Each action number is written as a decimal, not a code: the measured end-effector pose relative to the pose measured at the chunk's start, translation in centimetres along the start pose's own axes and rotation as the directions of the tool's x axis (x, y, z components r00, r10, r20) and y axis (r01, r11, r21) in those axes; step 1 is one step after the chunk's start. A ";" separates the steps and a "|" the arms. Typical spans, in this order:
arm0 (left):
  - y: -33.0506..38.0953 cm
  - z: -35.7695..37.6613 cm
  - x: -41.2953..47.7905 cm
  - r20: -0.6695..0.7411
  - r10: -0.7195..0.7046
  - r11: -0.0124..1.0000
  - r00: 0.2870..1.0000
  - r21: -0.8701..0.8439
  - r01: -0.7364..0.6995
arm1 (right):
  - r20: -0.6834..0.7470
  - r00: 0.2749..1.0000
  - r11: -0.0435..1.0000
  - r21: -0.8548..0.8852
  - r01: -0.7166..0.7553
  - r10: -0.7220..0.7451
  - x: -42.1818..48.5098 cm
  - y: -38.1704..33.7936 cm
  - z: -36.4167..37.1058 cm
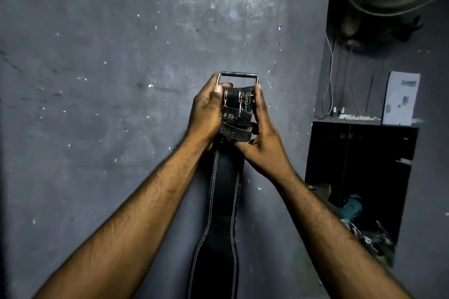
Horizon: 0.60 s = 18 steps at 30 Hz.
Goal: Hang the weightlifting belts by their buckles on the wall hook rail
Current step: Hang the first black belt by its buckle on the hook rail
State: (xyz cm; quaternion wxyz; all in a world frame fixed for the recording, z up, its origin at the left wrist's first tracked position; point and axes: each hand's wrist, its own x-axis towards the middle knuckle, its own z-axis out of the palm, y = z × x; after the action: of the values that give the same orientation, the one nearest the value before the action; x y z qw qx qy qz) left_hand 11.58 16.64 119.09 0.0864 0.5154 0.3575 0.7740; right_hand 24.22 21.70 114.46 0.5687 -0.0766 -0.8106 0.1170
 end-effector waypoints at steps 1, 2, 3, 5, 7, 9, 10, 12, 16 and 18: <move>-0.2 0.6 1.2 -0.048 0.052 0.998 0.997 0.032 -0.051 | 0.007 1.000 1.000 0.006 0.015 -0.015 1.4 0.6 -0.3; -0.3 1.2 2.6 -0.093 0.108 0.993 0.990 0.062 -0.103 | 0.012 0.999 0.999 0.015 0.037 -0.037 3.0 1.0 -0.7; -0.2 1.8 4.1 -0.128 0.161 0.985 0.979 0.083 -0.151 | 0.016 0.998 0.998 0.028 0.060 -0.061 4.7 1.4 -1.1; 0.4 3.0 7.4 -0.182 0.238 0.969 0.954 0.112 -0.221 | 0.019 0.993 0.993 0.041 0.114 -0.115 8.1 2.0 -2.1; 1.4 3.9 10.9 -0.205 0.311 0.949 0.928 0.129 -0.289 | 0.027 0.986 0.986 0.043 0.164 -0.165 11.8 2.7 -3.0; 2.8 4.7 14.3 -0.177 0.369 0.925 0.912 0.161 -0.343 | 0.054 0.983 0.982 0.091 0.169 -0.174 15.4 2.8 -4.1; 3.5 5.1 15.9 -0.172 0.389 0.916 0.905 0.179 -0.360 | 0.075 0.981 0.978 0.123 0.168 -0.178 17.0 2.8 -4.5; 4.8 6.0 18.7 -0.171 0.436 0.892 0.884 0.211 -0.399 | 0.113 0.976 0.971 0.174 0.163 -0.184 20.2 2.7 -5.5; 7.7 7.4 23.6 -0.160 0.462 0.875 0.872 0.244 -0.419 | 0.120 0.976 0.963 0.222 0.151 -0.181 25.2 1.7 -7.3; 9.1 7.8 25.2 -0.136 0.463 0.872 0.876 0.245 -0.423 | 0.114 0.977 0.959 0.238 0.151 -0.182 27.0 1.2 -8.0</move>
State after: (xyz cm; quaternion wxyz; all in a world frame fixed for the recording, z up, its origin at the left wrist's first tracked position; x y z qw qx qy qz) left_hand 9.00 26.28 145.09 -0.1829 0.5138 0.3147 0.7769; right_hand 22.46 30.62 141.15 0.5257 0.0657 -0.8318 0.1658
